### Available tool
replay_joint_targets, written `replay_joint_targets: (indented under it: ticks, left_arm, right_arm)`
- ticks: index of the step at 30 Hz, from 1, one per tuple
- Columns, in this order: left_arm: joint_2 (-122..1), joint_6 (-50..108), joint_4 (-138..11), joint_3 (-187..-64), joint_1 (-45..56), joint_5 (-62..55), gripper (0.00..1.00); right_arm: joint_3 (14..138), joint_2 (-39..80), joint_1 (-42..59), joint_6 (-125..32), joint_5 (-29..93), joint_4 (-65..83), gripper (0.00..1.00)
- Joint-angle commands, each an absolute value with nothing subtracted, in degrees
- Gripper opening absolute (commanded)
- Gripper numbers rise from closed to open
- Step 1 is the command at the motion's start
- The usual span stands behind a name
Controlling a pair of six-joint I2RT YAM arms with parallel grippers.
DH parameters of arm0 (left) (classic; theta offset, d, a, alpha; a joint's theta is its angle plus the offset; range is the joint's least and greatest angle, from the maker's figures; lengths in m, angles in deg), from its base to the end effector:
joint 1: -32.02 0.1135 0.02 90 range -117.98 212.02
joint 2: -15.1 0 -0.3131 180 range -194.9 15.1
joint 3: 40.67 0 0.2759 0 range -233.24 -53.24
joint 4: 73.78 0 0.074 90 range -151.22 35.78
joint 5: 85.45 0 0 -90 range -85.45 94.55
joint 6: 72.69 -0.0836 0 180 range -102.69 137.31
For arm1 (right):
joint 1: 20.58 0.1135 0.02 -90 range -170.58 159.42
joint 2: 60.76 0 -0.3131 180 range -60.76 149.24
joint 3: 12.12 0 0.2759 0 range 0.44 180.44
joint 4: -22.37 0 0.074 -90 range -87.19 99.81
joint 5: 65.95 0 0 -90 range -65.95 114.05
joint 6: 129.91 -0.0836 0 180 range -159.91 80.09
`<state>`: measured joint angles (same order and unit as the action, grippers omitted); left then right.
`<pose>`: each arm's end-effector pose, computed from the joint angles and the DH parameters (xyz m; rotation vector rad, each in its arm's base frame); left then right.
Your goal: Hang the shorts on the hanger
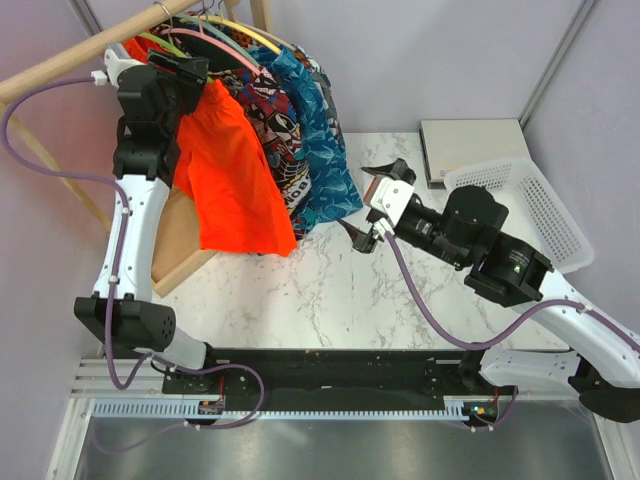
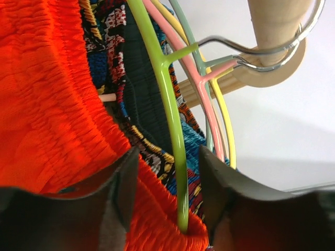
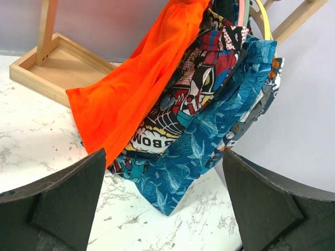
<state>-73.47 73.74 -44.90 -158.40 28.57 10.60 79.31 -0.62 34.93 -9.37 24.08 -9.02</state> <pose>0.4100 -0.0159 0.5617 -0.7956 1.4045 -0.7346 0.1458 0.2122 0.5281 -1.0803 1.1568 0.3420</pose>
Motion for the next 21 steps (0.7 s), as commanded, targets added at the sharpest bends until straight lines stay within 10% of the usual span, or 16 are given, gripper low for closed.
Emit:
replay_joint_targets:
  ticks: [1, 11, 21]
  left_arm:
    - [-64.1, 69.4, -48.1, -153.5, 28.9, 15.8, 0.66]
    - [-47.6, 62.6, -53.0, -139.6, 29.0, 12.5, 0.99]
    - [-44.1, 38.2, -24.8, -147.3, 28.9, -22.1, 1.0]
  right_arm:
    - [79.6, -2.4, 33.8, -11.9, 24.0, -7.7, 0.98]
    - [79.1, -6.1, 30.4, -13.9, 25.9, -9.6, 0.98]
    - [68.5, -20.1, 13.6, -27.2, 29.7, -9.4, 0.98]
